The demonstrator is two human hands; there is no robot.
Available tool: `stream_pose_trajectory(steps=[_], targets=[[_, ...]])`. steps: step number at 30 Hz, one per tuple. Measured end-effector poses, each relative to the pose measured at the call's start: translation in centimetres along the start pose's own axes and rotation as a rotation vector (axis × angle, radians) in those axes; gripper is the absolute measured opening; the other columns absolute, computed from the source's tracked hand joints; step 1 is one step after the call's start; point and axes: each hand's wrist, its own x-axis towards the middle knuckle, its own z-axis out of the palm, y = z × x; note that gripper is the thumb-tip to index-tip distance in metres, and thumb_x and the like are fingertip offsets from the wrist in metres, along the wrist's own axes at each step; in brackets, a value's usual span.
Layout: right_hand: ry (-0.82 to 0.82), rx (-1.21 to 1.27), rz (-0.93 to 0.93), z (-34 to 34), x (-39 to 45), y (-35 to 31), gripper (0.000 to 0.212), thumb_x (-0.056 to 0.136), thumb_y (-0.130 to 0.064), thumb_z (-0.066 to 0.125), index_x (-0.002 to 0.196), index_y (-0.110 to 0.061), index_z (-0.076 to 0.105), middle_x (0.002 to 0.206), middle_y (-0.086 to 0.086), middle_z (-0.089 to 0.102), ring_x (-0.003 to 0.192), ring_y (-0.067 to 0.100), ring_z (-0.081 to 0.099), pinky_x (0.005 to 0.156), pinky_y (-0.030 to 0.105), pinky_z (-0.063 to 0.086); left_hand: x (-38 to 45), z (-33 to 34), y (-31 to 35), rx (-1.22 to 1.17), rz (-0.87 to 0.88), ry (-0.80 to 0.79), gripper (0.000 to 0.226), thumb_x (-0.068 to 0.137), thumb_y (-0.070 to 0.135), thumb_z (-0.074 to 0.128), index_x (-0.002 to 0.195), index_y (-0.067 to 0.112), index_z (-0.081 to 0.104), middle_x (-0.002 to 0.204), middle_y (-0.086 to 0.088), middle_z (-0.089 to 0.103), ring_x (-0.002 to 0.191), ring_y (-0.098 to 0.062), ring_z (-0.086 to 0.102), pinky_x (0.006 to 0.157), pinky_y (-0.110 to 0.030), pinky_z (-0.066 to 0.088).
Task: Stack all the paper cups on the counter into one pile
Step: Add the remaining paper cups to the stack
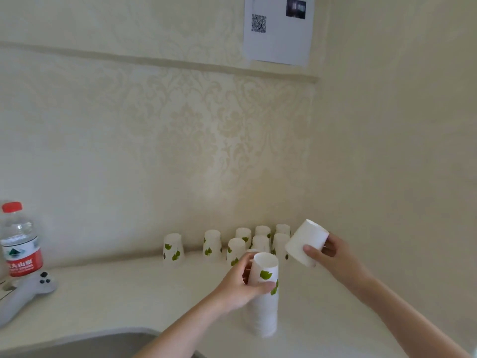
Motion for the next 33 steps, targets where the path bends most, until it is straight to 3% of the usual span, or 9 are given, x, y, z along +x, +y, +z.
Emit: stream_pose_trajectory(steps=[6, 10, 13, 16, 19, 25, 28, 31, 33], targets=[[-0.231, 0.021, -0.105, 4.1, -1.0, -2.5, 0.039, 0.080, -0.024, 0.077, 0.114, -0.032, 0.061, 0.111, -0.010, 0.074, 0.103, 0.002, 0.070, 0.086, 0.024, 0.058, -0.9, -2.7, -2.8, -0.035, -0.029, -0.011, 0.091, 0.061, 0.053, 0.085, 0.140, 0.045, 0.039, 0.133, 0.013, 0.058, 0.128, 0.001, 0.050, 0.110, -0.026, 0.037], [-0.329, -0.071, -0.096, 5.8, -0.8, -1.2, 0.054, 0.073, -0.027, 0.084, 0.121, -0.029, 0.060, 0.114, -0.011, 0.073, 0.107, 0.004, 0.069, 0.093, 0.028, 0.056, -1.0, -8.0, -5.6, -0.148, -0.132, 0.248, 0.074, 0.058, 0.079, 0.067, 0.120, 0.042, 0.056, 0.132, 0.009, 0.058, 0.123, -0.010, 0.055, 0.113, -0.037, 0.040], [-0.392, -0.132, -0.084, 6.8, -1.2, 0.5, 0.058, 0.070, -0.028, 0.086, 0.119, -0.039, 0.057, 0.115, -0.024, 0.069, 0.111, -0.002, 0.065, 0.100, 0.023, 0.052, 0.4, -11.9, -8.0, -0.177, -0.154, 0.613, 0.047, 0.074, 0.050, 0.072, 0.114, 0.029, 0.058, 0.130, 0.002, 0.057, 0.121, -0.021, 0.056, 0.100, -0.033, 0.041], [-0.390, -0.078, -0.067, 7.5, -0.9, 2.0, 0.061, 0.071, -0.025, 0.085, 0.124, -0.034, 0.056, 0.119, -0.022, 0.068, 0.116, -0.001, 0.062, 0.104, 0.024, 0.048, 2.6, -15.6, -10.4, -0.004, -0.158, 0.764, 0.054, 0.081, 0.014, 0.077, 0.128, 0.018, 0.049, 0.136, -0.005, 0.046, 0.128, -0.025, 0.047, 0.100, -0.033, 0.038], [-0.352, -0.008, -0.071, 8.5, 0.2, 2.7, 0.066, 0.071, -0.027, 0.084, 0.129, -0.024, 0.055, 0.124, -0.017, 0.067, 0.120, 0.003, 0.061, 0.106, 0.028, 0.048, 5.3, -18.3, -12.2, 0.133, -0.229, 0.793, 0.084, 0.072, 0.017, 0.085, 0.143, 0.017, 0.039, 0.147, -0.010, 0.036, 0.136, -0.030, 0.040, 0.113, -0.046, 0.037], [-0.470, 0.103, -0.059, 7.2, 2.3, 4.0, 0.086, 0.064, -0.038, 0.088, 0.139, -0.023, 0.049, 0.137, -0.009, 0.061, 0.131, 0.006, 0.053, 0.112, 0.029, 0.040, 9.0, -19.0, -14.1, 0.215, -0.259, 0.809, 0.107, 0.057, 0.028, 0.092, 0.145, 0.006, 0.036, 0.141, -0.018, 0.047, 0.128, -0.037, 0.049, 0.109, -0.050, 0.041], [-0.222, 0.336, 0.057, 5.7, 3.7, 5.9, 0.069, 0.067, -0.061, 0.076, 0.123, -0.021, 0.066, 0.124, 0.004, 0.069, 0.119, 0.017, 0.064, 0.103, 0.038, 0.050, 10.1, -18.8, -14.9, 0.246, -0.260, 0.807, 0.086, 0.061, 0.020, 0.092, 0.134, 0.004, 0.047, 0.127, -0.018, 0.058, 0.115, -0.036, 0.057, 0.099, -0.048, 0.048], [0.102, 0.281, 0.213, 5.7, 5.3, 9.0, 0.023, 0.092, -0.033, 0.062, 0.102, -0.016, 0.072, 0.112, 0.012, 0.071, 0.101, 0.023, 0.070, 0.093, 0.039, 0.056, 10.4, -18.0, -13.9, 0.230, -0.282, 0.858, 0.067, 0.071, 0.011, 0.084, 0.128, 0.001, 0.051, 0.123, -0.021, 0.061, 0.111, -0.038, 0.060, 0.092, -0.045, 0.047], [0.181, 0.179, 0.277, 5.4, 6.2, 11.0, 0.013, 0.095, -0.015, 0.059, 0.103, -0.015, 0.069, 0.113, 0.013, 0.068, 0.096, 0.023, 0.069, 0.092, 0.041, 0.055, 10.0, -17.2, -11.9, 0.158, -0.239, 0.939, 0.061, 0.075, 0.013, 0.081, 0.127, 0.002, 0.052, 0.122, -0.021, 0.062, 0.111, -0.038, 0.061, 0.091, -0.044, 0.047]])
